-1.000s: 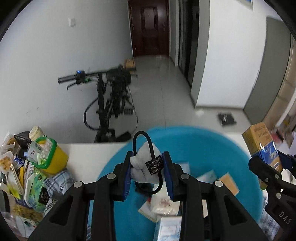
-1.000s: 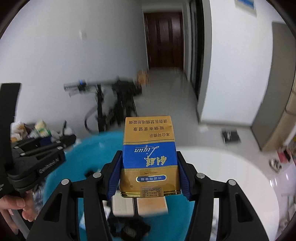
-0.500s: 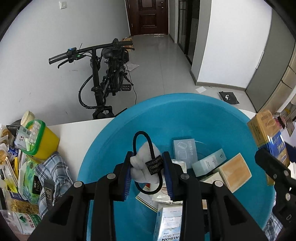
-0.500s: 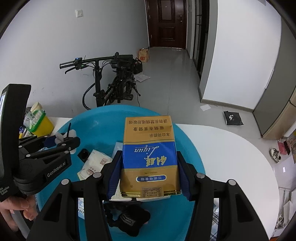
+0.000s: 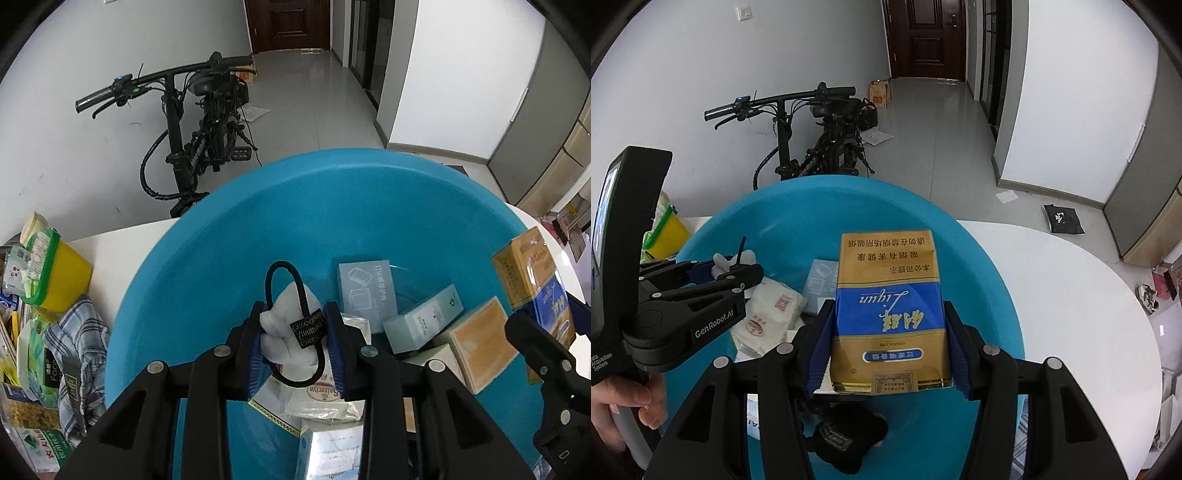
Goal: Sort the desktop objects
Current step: 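Lower the left tool into the basin and release the white glove, then lower the right tool into the basin and release the Liqun box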
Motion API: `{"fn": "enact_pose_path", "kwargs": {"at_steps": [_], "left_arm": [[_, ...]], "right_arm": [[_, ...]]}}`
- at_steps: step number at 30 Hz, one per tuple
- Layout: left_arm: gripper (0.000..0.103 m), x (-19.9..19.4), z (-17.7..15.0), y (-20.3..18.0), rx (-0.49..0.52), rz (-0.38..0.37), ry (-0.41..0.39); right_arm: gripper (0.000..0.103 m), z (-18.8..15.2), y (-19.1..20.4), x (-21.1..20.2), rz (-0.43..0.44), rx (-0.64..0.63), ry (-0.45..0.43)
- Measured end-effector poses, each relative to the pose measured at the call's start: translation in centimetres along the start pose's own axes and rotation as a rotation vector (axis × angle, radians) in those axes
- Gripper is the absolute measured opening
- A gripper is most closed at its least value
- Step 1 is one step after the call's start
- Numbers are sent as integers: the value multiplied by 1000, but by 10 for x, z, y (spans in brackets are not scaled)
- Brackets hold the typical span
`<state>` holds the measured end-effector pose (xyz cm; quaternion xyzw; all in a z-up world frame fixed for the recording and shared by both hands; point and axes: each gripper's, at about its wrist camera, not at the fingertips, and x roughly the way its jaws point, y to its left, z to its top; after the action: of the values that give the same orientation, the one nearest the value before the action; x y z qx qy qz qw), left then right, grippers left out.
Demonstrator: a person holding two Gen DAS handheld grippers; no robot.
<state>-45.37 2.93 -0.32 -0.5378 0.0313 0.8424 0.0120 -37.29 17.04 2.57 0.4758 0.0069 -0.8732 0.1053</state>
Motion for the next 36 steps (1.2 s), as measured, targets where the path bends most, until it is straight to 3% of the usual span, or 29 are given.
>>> {"fn": "enact_pose_path", "kwargs": {"at_steps": [13, 16, 17, 18, 31, 36], "left_arm": [[34, 15, -5, 1, -21, -26, 24], [56, 9, -5, 7, -57, -32, -14], [70, 5, -5, 8, -60, -37, -32], [75, 2, -4, 9, -55, -32, -41], [79, -66, -9, 35, -29, 34, -160], [82, -68, -12, 41, -35, 47, -165]], "right_arm": [[53, 0, -4, 10, -2, 14, 16], [53, -1, -4, 10, -3, 12, 17], [53, -1, -3, 11, -3, 12, 17], [53, -1, -4, 11, -2, 13, 18], [53, 20, 25, 16, 0, -13, 7], [53, 23, 39, 36, 10, -18, 49]]}}
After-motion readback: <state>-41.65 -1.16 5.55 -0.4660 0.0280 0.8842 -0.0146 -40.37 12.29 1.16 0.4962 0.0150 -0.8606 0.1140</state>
